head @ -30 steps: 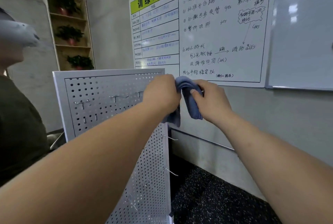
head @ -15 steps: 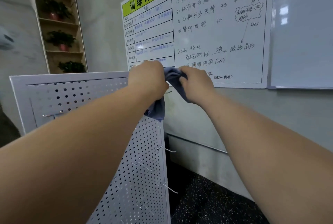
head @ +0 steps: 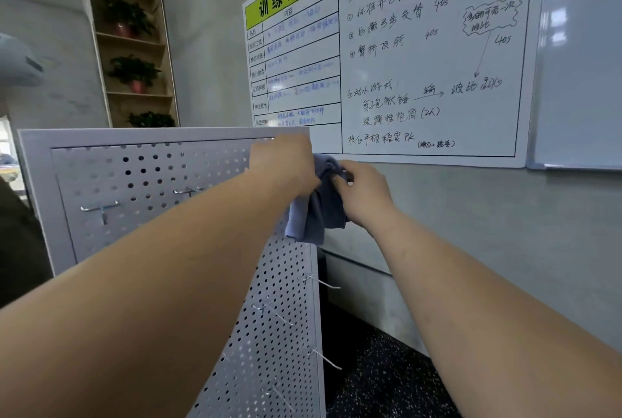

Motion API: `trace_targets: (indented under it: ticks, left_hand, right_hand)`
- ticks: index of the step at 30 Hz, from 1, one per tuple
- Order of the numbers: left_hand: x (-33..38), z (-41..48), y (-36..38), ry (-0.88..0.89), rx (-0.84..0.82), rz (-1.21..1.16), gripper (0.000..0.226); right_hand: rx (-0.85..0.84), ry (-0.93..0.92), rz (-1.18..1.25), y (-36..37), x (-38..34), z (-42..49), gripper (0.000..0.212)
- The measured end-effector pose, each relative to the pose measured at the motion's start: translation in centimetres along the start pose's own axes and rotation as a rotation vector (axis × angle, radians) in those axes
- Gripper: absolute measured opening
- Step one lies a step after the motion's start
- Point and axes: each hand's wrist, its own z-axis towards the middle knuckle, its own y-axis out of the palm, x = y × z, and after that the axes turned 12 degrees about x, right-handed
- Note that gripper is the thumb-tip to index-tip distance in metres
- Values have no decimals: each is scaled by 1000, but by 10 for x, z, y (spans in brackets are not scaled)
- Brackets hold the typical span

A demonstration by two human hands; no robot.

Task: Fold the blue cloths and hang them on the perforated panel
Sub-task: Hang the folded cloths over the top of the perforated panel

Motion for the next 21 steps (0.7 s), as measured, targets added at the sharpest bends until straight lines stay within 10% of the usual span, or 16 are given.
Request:
trace_targets:
  ticks: [21]
  left_hand:
    - [-4, -34, -34, 11, -68, -307, 61]
  right_hand:
    - [-208, 173, -127, -36, -25, -41, 50]
